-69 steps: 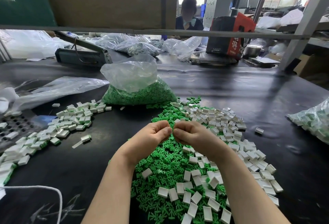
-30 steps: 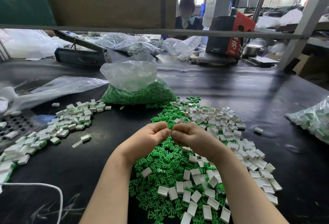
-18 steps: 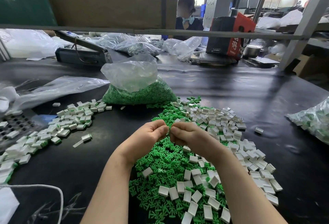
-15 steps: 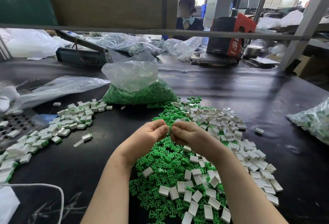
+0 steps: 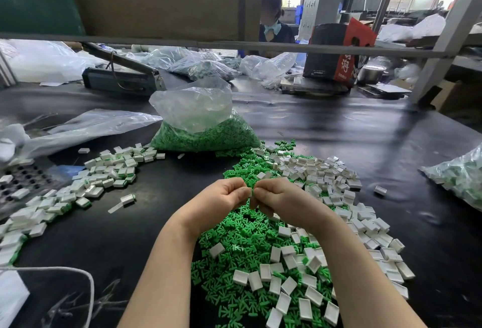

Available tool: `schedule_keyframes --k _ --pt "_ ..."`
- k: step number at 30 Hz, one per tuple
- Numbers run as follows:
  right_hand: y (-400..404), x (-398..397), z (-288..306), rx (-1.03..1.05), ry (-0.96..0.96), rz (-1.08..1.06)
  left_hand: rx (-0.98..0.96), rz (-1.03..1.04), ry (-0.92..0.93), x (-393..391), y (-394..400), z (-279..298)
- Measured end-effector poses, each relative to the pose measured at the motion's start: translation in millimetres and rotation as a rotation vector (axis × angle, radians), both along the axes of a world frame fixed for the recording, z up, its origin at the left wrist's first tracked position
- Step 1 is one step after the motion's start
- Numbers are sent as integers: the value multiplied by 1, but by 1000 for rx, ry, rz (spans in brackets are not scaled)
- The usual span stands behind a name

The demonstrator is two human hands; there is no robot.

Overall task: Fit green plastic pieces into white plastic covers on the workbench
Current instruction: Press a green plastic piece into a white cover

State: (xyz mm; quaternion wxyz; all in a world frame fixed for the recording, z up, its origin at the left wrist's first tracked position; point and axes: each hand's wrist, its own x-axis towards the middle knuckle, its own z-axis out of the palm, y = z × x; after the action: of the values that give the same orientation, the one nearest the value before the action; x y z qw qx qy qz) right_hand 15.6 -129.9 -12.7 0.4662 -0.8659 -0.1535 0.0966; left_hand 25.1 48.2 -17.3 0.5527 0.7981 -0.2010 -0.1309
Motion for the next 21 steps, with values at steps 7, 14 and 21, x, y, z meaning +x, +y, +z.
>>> schedule_keyframes --k 7,14,21 --pt "0 -3 0 -43 25 10 97 3 -45 3 11 -6" --pt "-5 -7 4 -16 33 61 162 -19 -41 3 9 -5" --pt "-16 -16 30 -142 262 366 102 320 -162 7 26 -6"
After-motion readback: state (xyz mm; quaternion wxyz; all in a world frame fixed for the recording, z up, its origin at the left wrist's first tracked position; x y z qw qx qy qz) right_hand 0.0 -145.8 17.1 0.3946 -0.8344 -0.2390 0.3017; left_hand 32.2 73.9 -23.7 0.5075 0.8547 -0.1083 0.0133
